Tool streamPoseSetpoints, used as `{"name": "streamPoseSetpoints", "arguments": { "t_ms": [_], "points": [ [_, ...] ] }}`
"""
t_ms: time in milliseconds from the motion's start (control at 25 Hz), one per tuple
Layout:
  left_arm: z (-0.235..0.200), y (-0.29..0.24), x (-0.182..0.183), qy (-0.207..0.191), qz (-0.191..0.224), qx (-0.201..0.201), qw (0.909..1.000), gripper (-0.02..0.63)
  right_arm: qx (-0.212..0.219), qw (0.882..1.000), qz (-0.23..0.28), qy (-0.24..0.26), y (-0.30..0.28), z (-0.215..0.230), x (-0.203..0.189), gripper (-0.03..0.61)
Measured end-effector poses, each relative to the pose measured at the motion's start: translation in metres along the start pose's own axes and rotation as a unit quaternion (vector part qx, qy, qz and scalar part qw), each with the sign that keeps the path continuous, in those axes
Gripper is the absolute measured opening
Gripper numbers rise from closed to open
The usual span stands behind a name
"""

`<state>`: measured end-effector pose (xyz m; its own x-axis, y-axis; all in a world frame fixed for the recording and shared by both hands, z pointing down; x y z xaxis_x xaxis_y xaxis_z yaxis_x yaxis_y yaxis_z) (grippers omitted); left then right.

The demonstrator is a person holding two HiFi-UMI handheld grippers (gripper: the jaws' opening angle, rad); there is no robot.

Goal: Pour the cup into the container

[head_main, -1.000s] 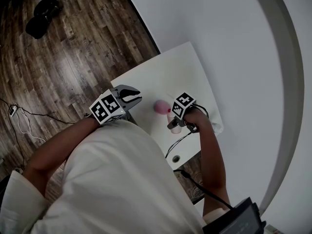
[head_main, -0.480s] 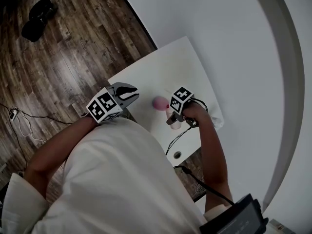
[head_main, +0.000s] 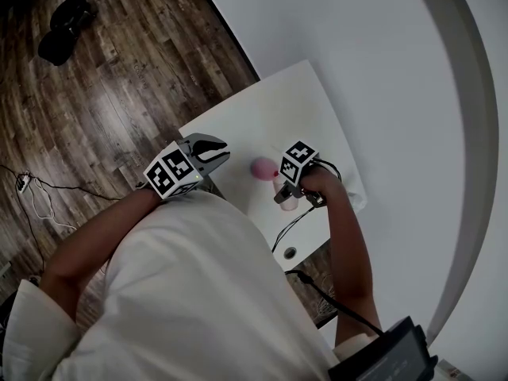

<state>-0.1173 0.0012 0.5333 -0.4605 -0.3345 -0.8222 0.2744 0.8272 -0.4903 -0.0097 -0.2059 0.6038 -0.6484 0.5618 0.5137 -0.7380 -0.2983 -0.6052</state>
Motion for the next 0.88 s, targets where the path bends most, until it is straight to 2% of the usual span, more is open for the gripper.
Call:
{"name": "streamPoseSetpoints", "arguments": {
  "t_ms": [880],
  "points": [
    [0.0003, -0.0009, -0.0043, -0.001, -0.003, -0.006, 1.0000, 0.064, 0.000, 1.000, -0.019, 0.001, -0.0038, -0.0035, -0.0013, 0.374]
  ]
}}
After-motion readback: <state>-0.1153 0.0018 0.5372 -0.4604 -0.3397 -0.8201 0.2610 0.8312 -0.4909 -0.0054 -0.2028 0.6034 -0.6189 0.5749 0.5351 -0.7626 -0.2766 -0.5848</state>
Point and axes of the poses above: the fingertips, and each gripper's own axes: y backward along the fingers, z to its right, x out of its top, the point moved 3 cm from there along y, backward along the fingers, and after that the axes turned 13 degrees about x, right-handed, at the moved point
